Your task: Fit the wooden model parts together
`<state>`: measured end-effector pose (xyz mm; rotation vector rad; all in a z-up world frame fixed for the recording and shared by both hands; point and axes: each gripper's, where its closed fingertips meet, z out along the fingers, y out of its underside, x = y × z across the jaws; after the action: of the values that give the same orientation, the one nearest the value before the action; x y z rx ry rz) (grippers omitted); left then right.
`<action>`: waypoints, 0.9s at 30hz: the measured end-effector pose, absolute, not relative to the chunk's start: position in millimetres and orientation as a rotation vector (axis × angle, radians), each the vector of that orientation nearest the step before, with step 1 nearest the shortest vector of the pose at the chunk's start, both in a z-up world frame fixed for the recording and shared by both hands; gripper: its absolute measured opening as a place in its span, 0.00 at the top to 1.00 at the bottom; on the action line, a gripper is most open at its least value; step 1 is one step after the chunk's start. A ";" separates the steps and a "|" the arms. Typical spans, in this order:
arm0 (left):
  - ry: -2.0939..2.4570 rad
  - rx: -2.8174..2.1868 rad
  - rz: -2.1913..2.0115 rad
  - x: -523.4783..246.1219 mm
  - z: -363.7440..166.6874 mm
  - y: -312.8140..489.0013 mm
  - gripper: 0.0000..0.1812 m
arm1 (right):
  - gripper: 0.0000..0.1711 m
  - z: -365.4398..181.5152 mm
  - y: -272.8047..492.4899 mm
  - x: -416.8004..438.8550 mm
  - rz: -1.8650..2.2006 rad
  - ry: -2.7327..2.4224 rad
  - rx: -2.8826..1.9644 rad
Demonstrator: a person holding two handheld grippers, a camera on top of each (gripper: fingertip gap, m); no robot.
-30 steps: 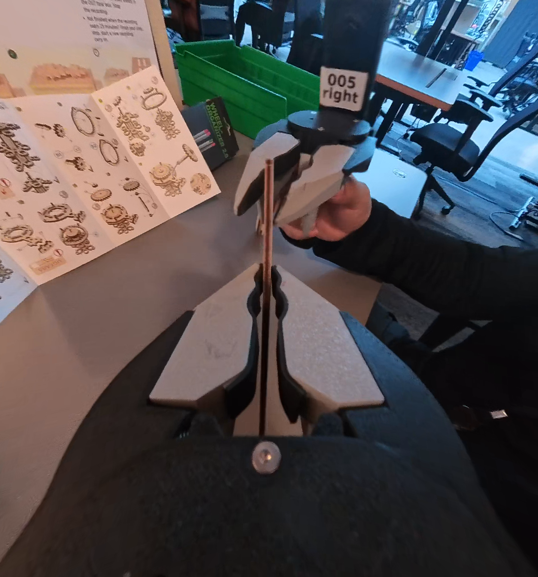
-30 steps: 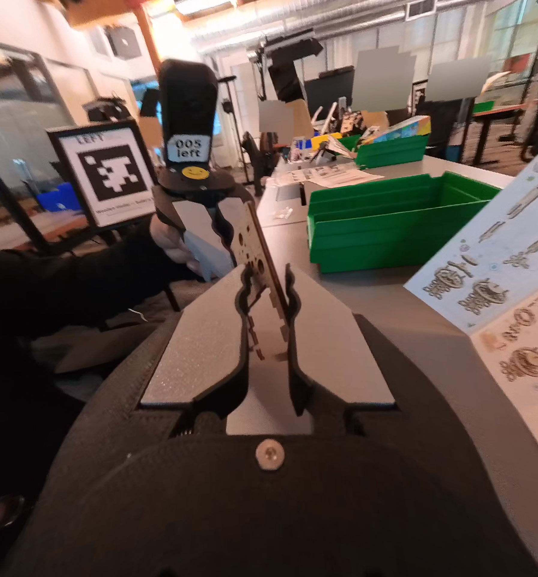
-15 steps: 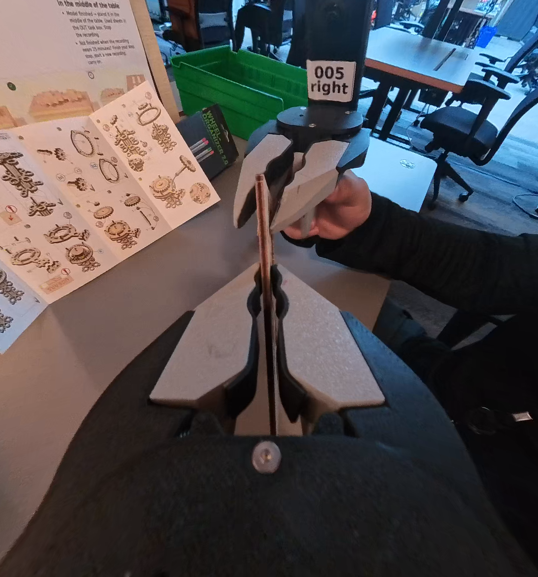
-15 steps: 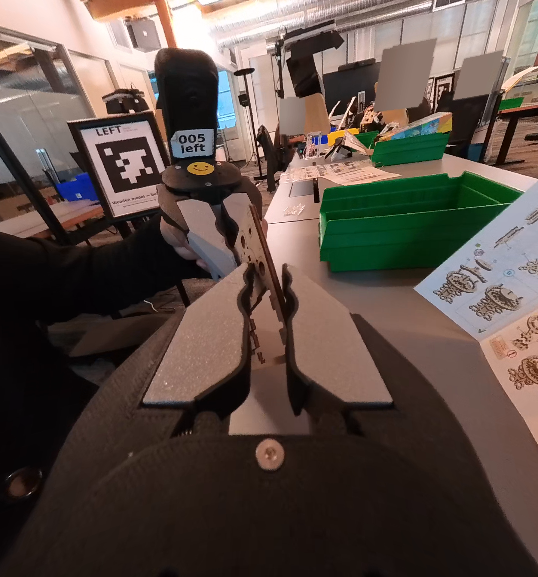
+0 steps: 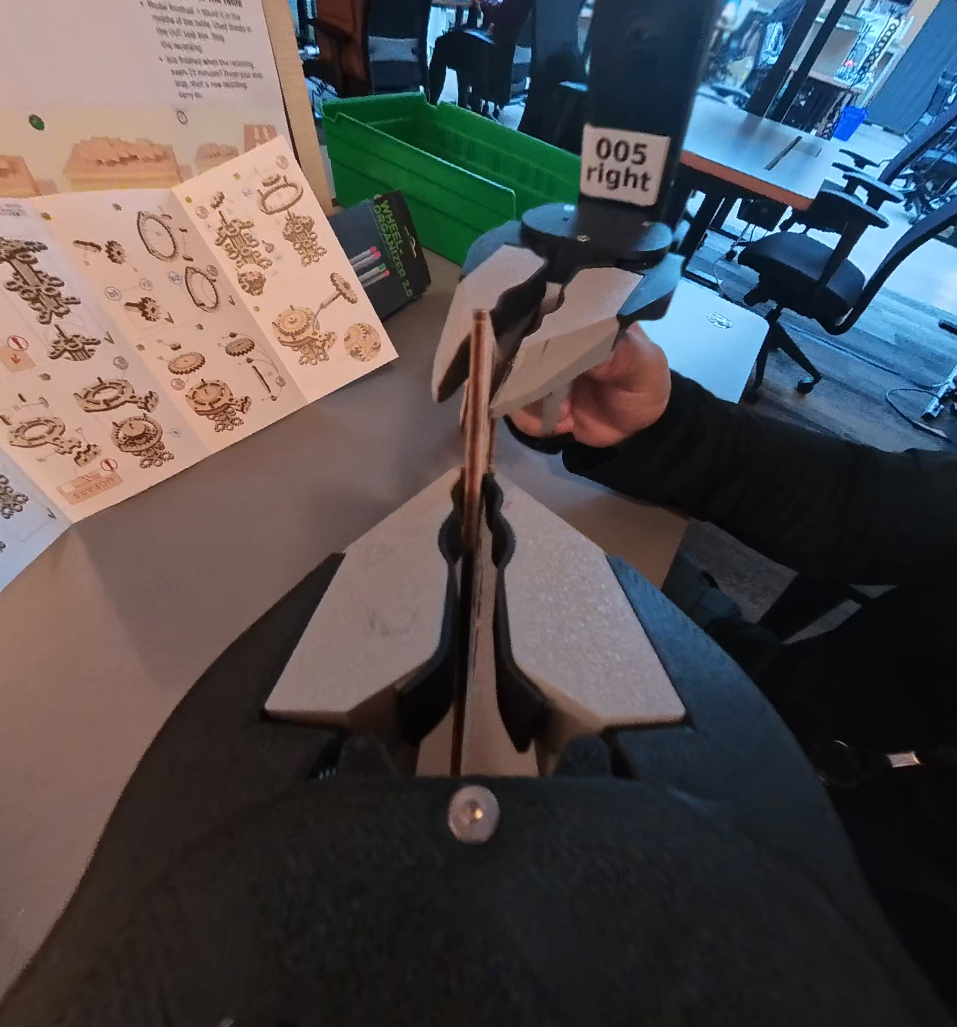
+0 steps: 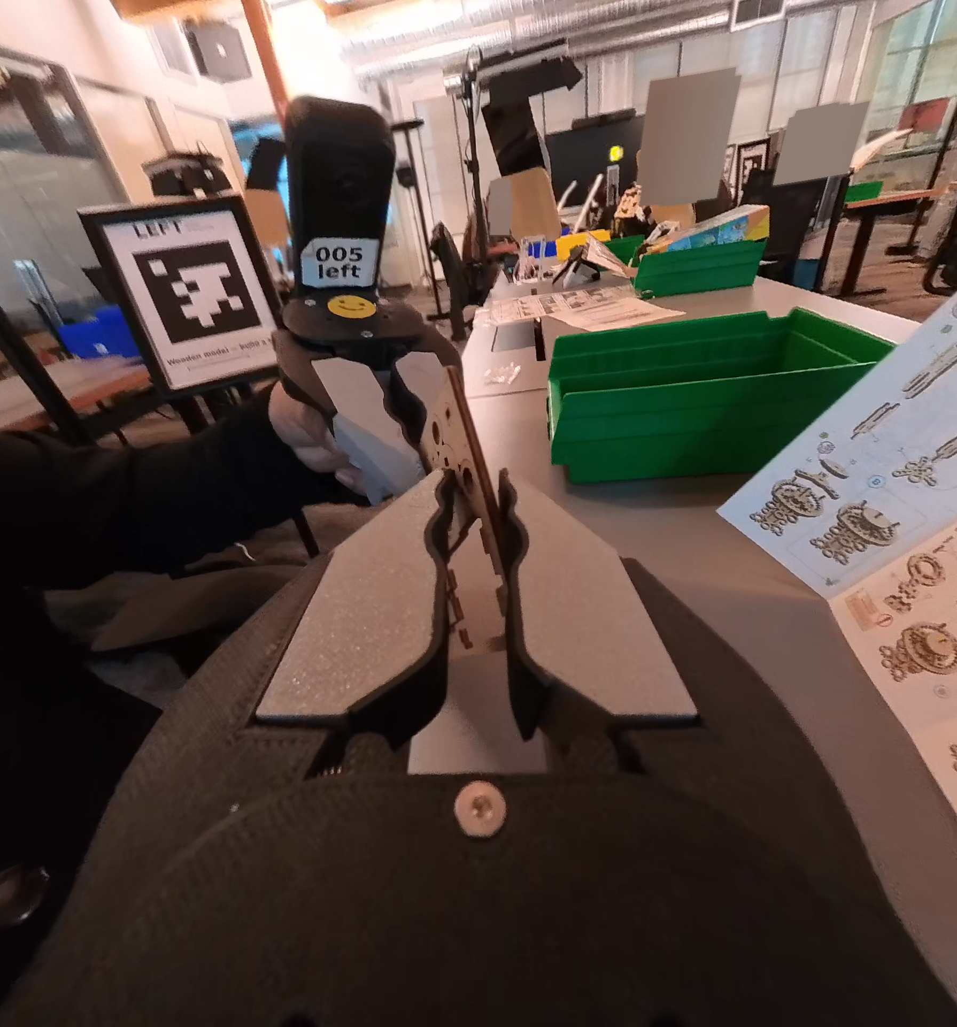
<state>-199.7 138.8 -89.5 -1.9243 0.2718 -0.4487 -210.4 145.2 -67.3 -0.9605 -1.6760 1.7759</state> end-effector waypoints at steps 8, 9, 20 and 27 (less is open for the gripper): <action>0.250 -1.898 -0.409 -195.0 -83.8 149.0 0.99 | 0.78 -57.0 153.6 -209.4 1.788 -1.583 -0.949; 0.254 -1.903 -0.406 -193.2 -84.3 149.9 0.99 | 0.76 -57.8 152.4 -209.8 1.776 -1.591 -0.945; 0.272 -1.903 -0.418 -182.0 -83.2 156.6 0.99 | 0.82 -51.8 154.5 -206.0 1.826 -1.562 -0.932; 0.265 -1.908 -0.424 -179.4 -85.3 159.9 0.99 | 0.79 -51.6 154.4 -207.0 1.827 -1.552 -0.937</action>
<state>-179.4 159.9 -85.3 -1.9078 0.2645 -0.4236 -207.0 154.4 -51.6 -0.9374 -1.5524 1.8268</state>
